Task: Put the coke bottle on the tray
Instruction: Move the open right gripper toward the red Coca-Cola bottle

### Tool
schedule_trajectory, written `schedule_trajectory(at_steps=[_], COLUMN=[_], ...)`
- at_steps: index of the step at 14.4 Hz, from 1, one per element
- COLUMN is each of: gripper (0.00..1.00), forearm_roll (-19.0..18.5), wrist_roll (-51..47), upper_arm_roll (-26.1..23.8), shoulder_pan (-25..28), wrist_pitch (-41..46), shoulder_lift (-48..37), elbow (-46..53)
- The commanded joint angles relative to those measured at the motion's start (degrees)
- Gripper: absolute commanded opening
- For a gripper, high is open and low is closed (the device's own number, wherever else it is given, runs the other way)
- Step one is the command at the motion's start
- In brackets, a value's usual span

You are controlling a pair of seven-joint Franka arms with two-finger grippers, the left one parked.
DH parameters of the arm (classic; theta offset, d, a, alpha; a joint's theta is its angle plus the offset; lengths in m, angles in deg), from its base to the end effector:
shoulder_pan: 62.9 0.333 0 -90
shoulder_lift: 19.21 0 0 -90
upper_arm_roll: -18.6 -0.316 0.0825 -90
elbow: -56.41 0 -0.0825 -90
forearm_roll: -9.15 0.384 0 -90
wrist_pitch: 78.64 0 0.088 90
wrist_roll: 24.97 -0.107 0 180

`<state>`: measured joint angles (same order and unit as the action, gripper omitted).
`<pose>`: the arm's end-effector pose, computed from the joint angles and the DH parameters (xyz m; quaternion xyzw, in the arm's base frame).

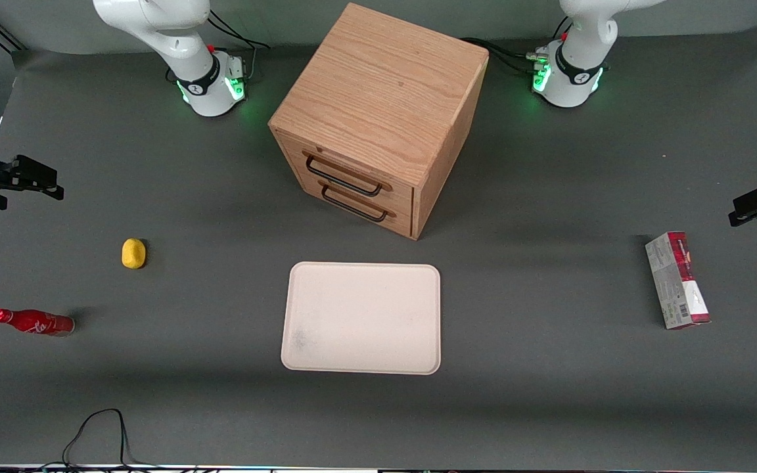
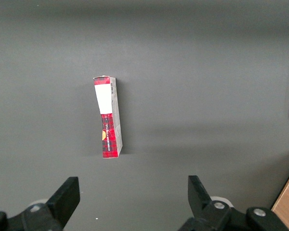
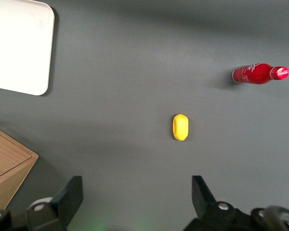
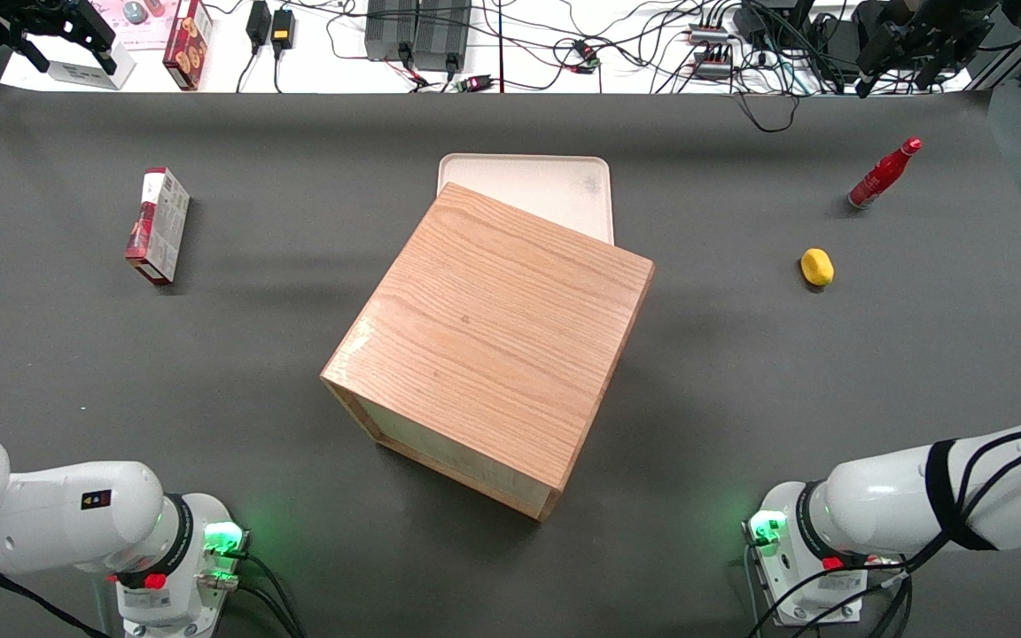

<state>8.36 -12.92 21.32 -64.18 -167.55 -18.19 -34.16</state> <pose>0.5557 -0.0401 0.6083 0.9972 0.0702 -0.0242 0.0040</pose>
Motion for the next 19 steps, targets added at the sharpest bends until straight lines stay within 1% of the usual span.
schedule_trajectory(at_steps=[1, 6, 17, 19], gripper=[1.0, 1.0, 1.0, 1.0], forearm_roll=[0.09, 0.09, 0.09, -0.17], wrist_roll=[-1.24, -1.24, -0.98, -0.36], upper_arm_roll=[0.35, 0.35, 0.61, 2.45], shoulder_pan=[0.32, 0.67, -0.3, -1.0], wrist_pitch=[0.84, 0.93, 0.84, 0.4], shoulder_lift=[0.21, 0.04, 0.47, 2.66], elbow=[0.92, 0.84, 0.92, 3.19])
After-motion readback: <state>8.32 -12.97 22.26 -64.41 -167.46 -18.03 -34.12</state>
